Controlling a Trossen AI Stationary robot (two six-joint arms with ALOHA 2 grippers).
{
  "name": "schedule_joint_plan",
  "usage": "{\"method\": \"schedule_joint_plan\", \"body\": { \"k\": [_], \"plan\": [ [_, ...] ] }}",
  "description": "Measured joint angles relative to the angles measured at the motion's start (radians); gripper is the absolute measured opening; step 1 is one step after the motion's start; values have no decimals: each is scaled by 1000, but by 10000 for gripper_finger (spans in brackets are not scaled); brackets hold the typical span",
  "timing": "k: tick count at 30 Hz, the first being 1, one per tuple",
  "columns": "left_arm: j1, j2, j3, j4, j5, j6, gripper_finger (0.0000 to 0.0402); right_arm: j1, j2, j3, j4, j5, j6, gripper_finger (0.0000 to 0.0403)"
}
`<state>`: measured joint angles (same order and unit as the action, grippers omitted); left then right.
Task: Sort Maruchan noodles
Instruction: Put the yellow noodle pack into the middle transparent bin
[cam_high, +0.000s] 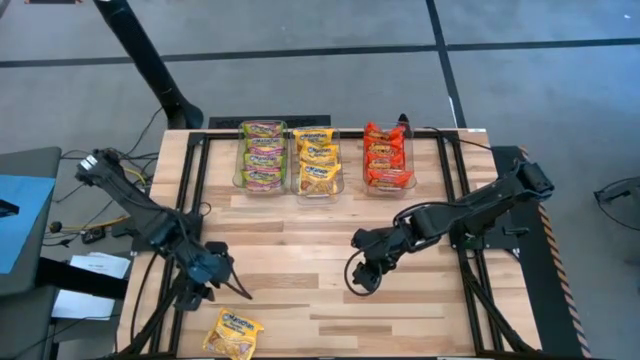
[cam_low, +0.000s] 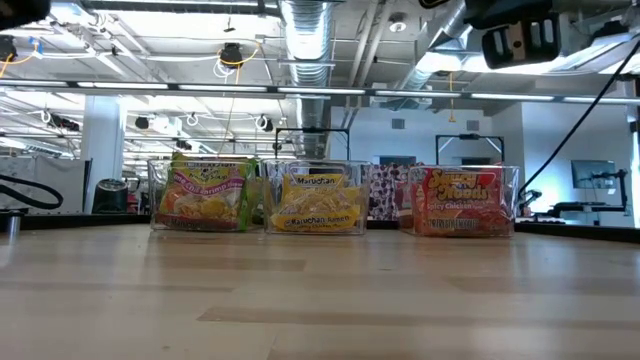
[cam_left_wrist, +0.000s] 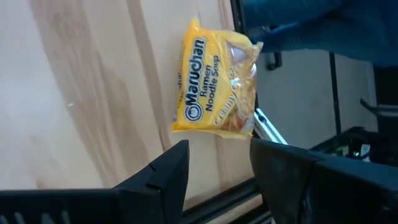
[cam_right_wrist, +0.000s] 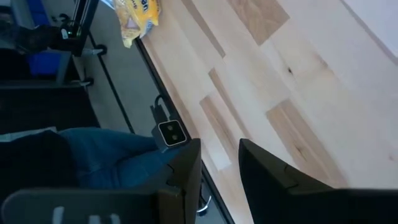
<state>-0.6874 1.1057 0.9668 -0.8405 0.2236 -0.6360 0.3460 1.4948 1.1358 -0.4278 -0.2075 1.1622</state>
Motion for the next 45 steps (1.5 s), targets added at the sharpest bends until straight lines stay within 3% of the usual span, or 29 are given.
{"method": "schedule_joint_plan", "body": {
  "k": [7, 23, 32, 39, 45],
  "plan": [
    [0, 0, -120, 150, 25, 53, 157, -8, 0, 0, 18, 2, -19, 131],
    [2, 4, -395, 608, 83, -4, 157, -8, -1, 0, 19, 14, -20, 131],
    [18, 105, -414, 673, 68, -21, 158, -8, -1, 0, 18, 26, -19, 131],
    [19, 196, -413, 815, 119, -38, 165, -5, -1, 0, 18, 26, -19, 131],
    [20, 207, -414, 788, 83, -31, 165, -6, -1, 0, 18, 27, -38, 131]
  ]
}}
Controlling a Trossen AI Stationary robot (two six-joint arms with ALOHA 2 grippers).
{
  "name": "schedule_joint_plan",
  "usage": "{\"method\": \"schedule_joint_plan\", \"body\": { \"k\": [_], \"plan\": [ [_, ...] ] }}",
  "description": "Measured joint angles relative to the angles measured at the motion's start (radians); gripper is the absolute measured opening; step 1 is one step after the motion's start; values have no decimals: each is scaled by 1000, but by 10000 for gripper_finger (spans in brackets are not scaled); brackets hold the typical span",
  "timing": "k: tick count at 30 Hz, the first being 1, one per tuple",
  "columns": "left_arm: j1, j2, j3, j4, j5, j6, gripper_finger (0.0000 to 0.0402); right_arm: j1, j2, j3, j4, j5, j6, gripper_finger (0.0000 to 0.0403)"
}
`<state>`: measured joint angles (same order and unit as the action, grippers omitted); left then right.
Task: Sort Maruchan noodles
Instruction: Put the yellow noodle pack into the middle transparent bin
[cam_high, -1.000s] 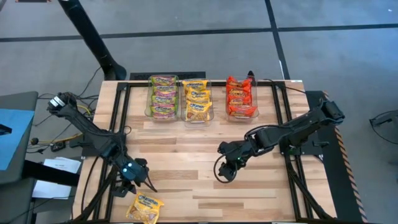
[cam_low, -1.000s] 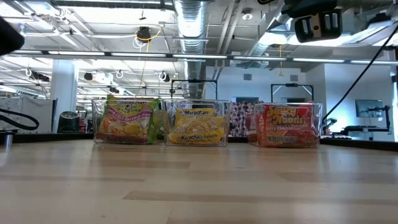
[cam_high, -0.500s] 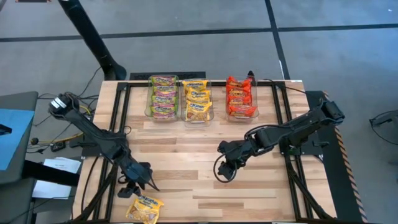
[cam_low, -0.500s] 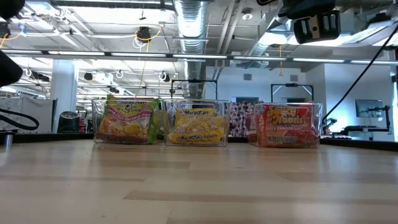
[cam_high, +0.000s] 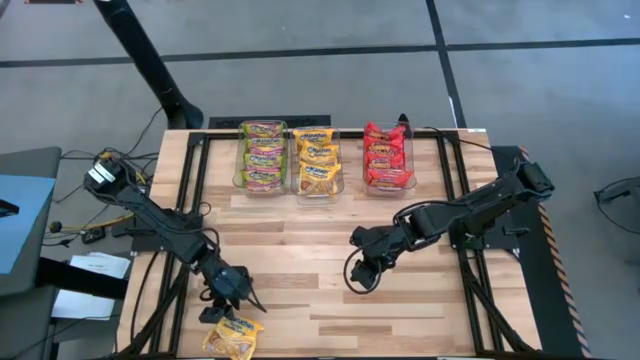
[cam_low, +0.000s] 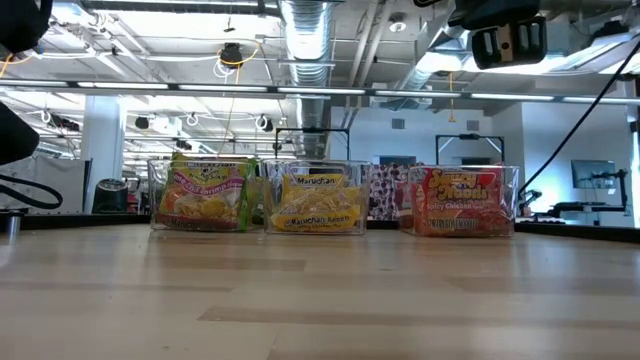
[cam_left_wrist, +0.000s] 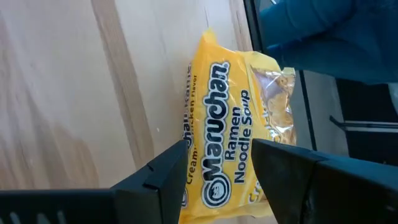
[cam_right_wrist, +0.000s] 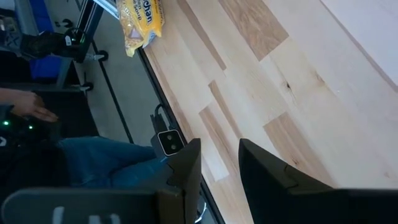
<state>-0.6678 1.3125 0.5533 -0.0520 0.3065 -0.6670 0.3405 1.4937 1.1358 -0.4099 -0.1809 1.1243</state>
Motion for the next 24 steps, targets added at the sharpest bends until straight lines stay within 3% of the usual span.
{"method": "schedule_joint_plan", "body": {
  "k": [12, 24],
  "plan": [
    [-41, 11, 0, -43, 21, -27, 165, 0, 0, 0, 0, 22, -11, 131],
    [-47, 179, 3, 28, 64, -65, 165, 2, 0, 0, 0, 26, -7, 131]
  ]
}}
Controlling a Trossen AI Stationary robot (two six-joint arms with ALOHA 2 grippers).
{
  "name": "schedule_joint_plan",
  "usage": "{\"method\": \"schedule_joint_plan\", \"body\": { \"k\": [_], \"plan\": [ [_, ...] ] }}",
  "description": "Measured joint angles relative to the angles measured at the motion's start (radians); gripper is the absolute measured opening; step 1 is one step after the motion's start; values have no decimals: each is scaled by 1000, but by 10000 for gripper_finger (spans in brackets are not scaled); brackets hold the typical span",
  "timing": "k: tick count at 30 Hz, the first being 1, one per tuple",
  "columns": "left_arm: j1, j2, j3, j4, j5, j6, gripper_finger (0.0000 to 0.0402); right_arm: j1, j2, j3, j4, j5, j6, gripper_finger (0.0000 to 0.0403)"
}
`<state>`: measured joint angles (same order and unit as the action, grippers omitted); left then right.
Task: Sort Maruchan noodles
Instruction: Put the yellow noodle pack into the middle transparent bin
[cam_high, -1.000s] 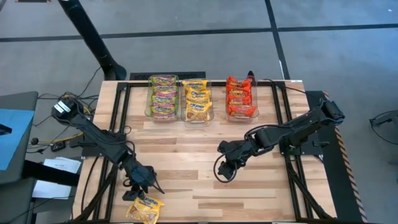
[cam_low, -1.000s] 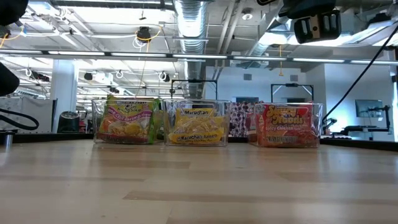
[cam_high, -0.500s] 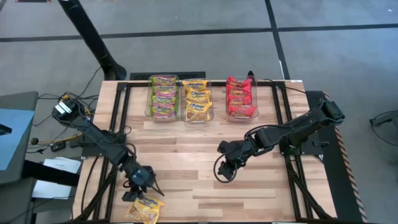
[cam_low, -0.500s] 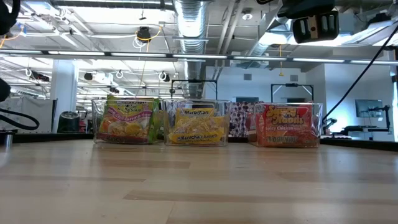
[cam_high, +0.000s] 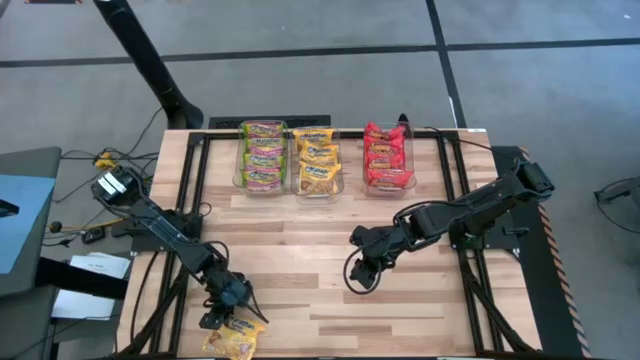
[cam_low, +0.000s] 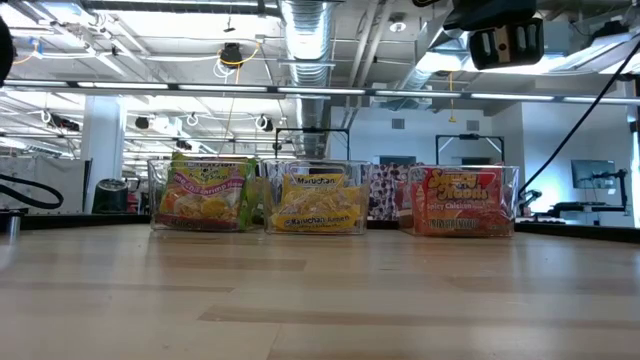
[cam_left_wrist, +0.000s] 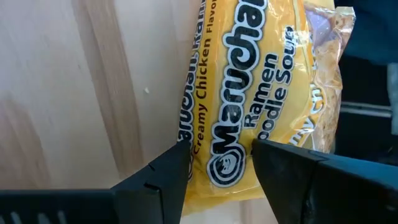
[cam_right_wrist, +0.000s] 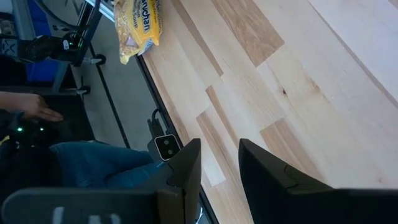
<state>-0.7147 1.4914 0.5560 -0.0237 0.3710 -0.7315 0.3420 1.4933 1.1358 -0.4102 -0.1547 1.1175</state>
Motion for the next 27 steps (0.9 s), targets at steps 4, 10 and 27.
{"method": "schedule_joint_plan", "body": {
  "k": [4, 10, 27],
  "plan": [
    [-1, 7, 0, 5, -9, -57, 164, 0, 0, 0, 0, 0, 0, 131],
    [-15, 7, -1, 52, -63, -118, 117, 0, 0, 0, 0, 0, 0, 131],
    [119, 8, -3, 131, -17, -34, 0, 0, 0, 0, 0, 10, 37, 131]
  ]
}}
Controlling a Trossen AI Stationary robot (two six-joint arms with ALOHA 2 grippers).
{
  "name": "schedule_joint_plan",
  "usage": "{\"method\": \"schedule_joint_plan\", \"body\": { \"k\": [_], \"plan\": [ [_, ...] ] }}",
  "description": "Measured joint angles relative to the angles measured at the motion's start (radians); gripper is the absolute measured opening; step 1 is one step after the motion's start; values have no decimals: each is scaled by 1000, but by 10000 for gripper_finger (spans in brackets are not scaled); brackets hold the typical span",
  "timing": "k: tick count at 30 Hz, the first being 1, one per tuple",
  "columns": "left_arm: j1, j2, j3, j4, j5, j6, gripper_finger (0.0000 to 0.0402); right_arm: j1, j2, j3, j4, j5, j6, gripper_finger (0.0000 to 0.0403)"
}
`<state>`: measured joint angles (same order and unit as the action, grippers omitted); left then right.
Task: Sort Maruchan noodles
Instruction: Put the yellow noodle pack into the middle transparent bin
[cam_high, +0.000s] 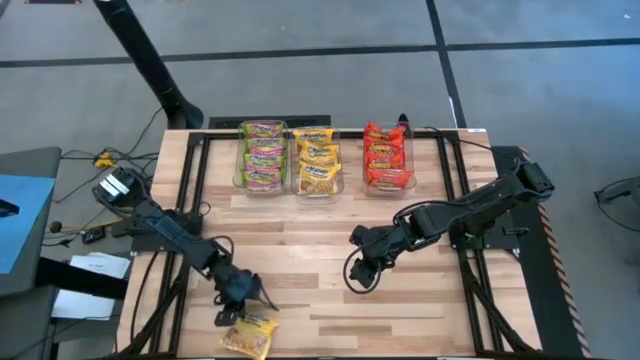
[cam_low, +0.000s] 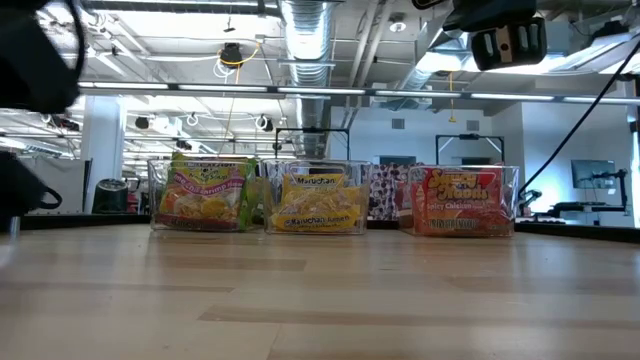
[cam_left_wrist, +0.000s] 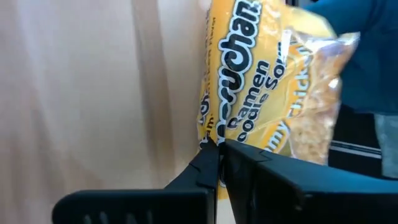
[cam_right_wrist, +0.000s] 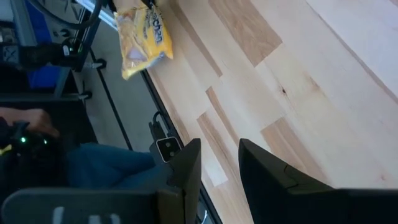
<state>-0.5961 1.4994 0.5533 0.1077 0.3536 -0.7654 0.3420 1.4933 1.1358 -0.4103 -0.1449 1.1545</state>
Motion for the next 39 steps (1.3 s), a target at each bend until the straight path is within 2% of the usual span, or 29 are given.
{"method": "schedule_joint_plan", "body": {
  "k": [9, 15, 25, 33, 39],
  "plan": [
    [204, 0, 28, 22, 125, 154, 0, -3, 0, 0, 0, 31, 33, 131],
    [305, 0, 94, 14, 157, 254, 0, -8, 0, 0, -1, 36, -45, 131],
    [397, 0, 185, -32, 138, 364, 0, -15, 0, 0, 0, 45, -386, 131],
    [435, -1, 251, -61, 116, 423, 0, -43, 0, 0, -1, 95, -407, 136],
    [447, -1, 339, -184, 74, 521, 0, -77, 0, 0, 0, 94, -403, 177]
  ]
}}
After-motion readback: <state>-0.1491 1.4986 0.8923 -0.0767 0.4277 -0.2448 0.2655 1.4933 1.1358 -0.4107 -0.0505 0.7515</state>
